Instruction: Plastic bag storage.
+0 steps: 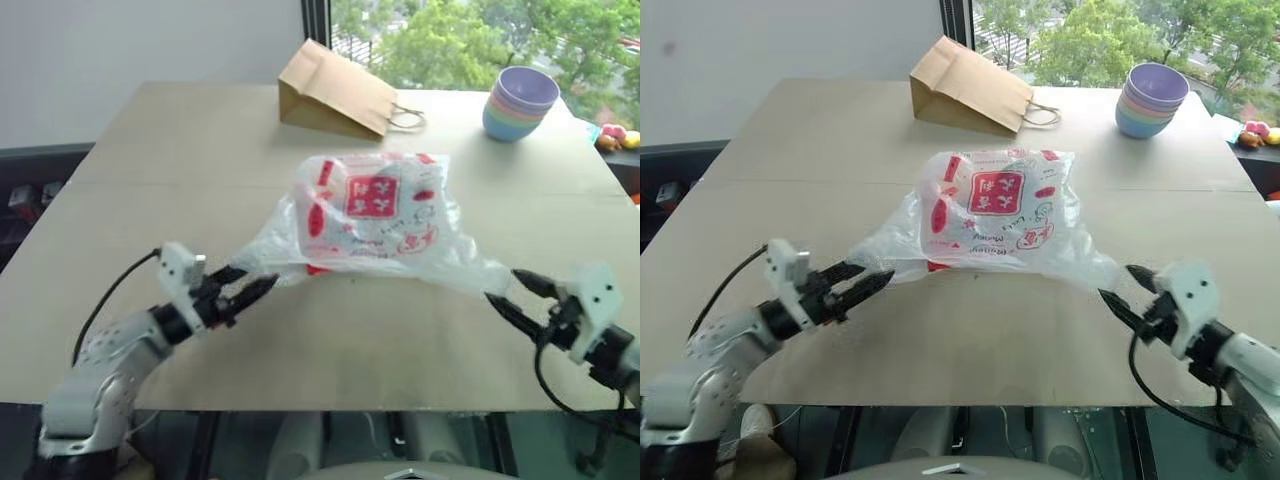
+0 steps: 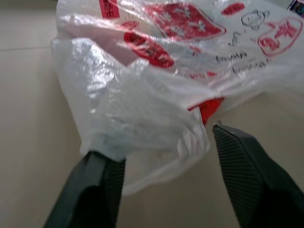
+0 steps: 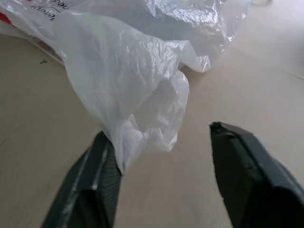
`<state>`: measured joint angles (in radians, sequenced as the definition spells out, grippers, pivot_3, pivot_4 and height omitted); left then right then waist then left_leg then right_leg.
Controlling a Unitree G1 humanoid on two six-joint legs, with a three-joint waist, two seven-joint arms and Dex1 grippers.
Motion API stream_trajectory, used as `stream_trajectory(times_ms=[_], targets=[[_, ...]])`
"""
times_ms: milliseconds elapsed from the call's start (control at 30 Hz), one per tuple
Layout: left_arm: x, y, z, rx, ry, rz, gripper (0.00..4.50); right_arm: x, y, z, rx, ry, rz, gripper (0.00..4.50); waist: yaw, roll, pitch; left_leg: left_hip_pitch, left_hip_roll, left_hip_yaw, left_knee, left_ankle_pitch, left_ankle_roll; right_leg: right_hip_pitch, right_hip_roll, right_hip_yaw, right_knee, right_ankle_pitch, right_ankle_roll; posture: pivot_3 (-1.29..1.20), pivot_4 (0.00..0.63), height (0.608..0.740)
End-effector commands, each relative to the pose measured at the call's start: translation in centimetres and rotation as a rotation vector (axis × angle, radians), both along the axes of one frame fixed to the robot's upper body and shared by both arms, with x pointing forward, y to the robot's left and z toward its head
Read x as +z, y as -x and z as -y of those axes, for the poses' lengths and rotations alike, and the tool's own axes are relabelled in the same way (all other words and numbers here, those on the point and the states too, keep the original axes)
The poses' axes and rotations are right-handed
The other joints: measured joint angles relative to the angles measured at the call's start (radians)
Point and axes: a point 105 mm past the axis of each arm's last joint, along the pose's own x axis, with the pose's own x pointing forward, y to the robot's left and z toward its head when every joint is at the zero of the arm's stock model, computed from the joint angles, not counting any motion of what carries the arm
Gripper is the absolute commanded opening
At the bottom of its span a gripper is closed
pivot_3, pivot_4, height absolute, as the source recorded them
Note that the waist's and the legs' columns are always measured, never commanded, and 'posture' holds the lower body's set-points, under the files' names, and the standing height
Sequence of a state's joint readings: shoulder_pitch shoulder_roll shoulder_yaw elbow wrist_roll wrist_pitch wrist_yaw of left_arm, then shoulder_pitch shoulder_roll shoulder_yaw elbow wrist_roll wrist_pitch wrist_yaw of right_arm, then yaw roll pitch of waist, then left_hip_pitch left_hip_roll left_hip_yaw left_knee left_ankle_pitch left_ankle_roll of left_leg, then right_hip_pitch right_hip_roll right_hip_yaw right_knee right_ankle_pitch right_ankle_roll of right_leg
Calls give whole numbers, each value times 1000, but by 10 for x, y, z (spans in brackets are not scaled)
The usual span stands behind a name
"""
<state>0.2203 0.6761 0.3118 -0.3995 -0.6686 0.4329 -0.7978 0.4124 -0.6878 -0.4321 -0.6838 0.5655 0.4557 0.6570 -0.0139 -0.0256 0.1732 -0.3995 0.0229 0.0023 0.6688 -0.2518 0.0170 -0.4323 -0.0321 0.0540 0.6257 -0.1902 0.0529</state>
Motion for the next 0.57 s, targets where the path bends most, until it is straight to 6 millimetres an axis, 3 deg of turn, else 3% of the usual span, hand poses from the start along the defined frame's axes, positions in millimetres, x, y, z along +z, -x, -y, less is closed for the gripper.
stream_trajectory(times_ms=[33,133,300,567], targets=[[9,23,6,-74,-81,66,4095,11,16,12,25,20,26,4480,1,0,0,1,1,0,0,0,0,0,-1,0,0,0,0,0,150,740],[3,34,6,-70,-92,44,4095,3,23,32,-19,84,-6,4480,1,-1,-1,1,2,0,2,0,0,1,-2,0,0,0,1,0,150,740],[-11,45,5,-41,-100,11,4095,-4,16,64,-110,165,1,4480,-3,0,-2,3,3,-3,2,-3,-5,1,-4,0,-1,0,1,0,150,740],[-29,56,0,-27,-101,-21,4095,3,1,69,-90,198,23,4480,-3,1,-1,1,3,3,0,-1,0,-1,-2,-1,-1,0,1,0,150,740]])
